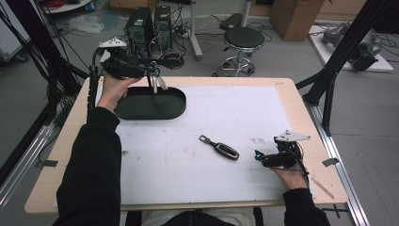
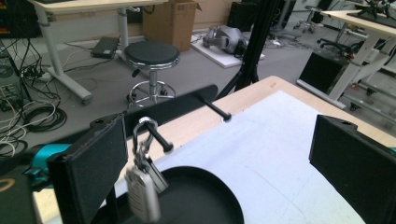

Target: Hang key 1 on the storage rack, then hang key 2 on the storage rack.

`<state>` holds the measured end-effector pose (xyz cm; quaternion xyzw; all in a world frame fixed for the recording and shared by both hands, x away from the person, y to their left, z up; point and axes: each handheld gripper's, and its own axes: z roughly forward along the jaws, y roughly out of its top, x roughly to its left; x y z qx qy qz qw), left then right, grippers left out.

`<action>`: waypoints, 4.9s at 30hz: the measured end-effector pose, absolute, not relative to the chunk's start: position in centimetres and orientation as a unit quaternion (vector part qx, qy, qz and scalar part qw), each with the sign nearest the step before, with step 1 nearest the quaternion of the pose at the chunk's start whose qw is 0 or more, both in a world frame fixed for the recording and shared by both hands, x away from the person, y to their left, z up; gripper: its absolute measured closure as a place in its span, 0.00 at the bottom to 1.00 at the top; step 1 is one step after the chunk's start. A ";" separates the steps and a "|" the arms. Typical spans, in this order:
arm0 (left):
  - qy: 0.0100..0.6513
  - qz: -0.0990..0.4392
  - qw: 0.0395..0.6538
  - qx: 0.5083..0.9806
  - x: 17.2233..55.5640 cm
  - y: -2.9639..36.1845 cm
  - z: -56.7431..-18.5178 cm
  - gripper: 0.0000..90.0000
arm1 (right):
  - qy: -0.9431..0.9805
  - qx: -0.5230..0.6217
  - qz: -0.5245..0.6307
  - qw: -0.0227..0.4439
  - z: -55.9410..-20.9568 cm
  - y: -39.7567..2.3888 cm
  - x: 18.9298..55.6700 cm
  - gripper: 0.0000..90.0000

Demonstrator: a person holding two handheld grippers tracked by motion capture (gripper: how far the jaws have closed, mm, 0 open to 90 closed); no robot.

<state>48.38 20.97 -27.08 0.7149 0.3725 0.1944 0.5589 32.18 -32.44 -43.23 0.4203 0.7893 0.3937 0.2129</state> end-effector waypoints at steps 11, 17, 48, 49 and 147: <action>0.370 0.194 0.545 0.727 46.1 21.8 -28.6 0.05 | 0.790 0.420 0.393 0.210 -43.2 -32.2 32.2 0.01; 0.370 0.193 0.540 0.731 44.8 22.3 -29.2 0.05 | 0.791 0.420 0.392 0.211 -43.2 -32.3 32.2 0.01; 0.399 0.151 0.534 0.730 39.5 25.0 -35.2 0.05 | 0.792 0.419 0.391 0.209 -43.3 -32.1 32.3 0.01; 0.398 0.150 0.532 0.733 39.4 25.1 -35.3 0.05 | 0.792 0.419 0.391 0.209 -43.3 -32.2 32.2 0.01; 0.419 0.159 0.437 0.780 28.0 29.1 -44.4 0.05 | 0.899 0.299 0.295 0.124 -40.8 -16.4 40.2 0.01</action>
